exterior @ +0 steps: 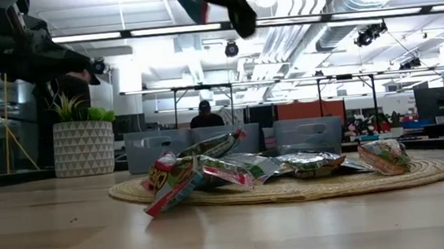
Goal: Pick and place Granola Bars by type
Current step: Put the red granola bar into the middle black bin
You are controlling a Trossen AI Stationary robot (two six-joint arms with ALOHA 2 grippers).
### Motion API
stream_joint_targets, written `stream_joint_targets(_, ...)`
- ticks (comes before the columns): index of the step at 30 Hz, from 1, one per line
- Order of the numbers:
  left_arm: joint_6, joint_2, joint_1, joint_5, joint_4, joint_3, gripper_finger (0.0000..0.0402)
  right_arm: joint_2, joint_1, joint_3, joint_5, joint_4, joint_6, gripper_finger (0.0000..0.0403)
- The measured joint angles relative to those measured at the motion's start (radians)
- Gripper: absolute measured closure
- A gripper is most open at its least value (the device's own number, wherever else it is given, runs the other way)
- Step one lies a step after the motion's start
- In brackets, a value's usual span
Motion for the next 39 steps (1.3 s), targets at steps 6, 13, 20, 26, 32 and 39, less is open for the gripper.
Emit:
stream_joint_targets(6, 0.000, 0.000, 0.000, 0.000, 0.000, 0.000, 0.0392, 0.000, -0.064, 0.200, 0.000, -0.208, -0.170, 0.0370)
stream_joint_targets(13, 0.000, 0.000, 0.000, 0.000, 0.000, 0.000, 0.0392, 0.000, -0.125, 0.375, -0.014, -0.397, -0.281, 0.0367)
stream_joint_targets(20, 0.000, 0.000, 0.000, -0.001, 0.000, 0.000, 0.0392, 0.000, -0.145, 0.428, -0.010, -0.446, -0.344, 0.0372)
stream_joint_targets(26, 0.000, 0.000, 0.000, -0.002, 0.001, 0.000, 0.0392, 0.000, -0.212, 0.429, 0.030, -0.474, -0.367, 0.0365)
stream_joint_targets(32, 0.000, 0.000, 0.000, -0.003, 0.000, 0.000, 0.0392, 0.001, -0.307, 0.429, 0.025, -0.567, -0.386, 0.0360)
stream_joint_targets(39, 0.000, 0.000, 0.000, -0.004, 0.000, 0.000, 0.0392, 0.002, -0.407, 0.429, 0.012, -0.627, -0.443, 0.0360)
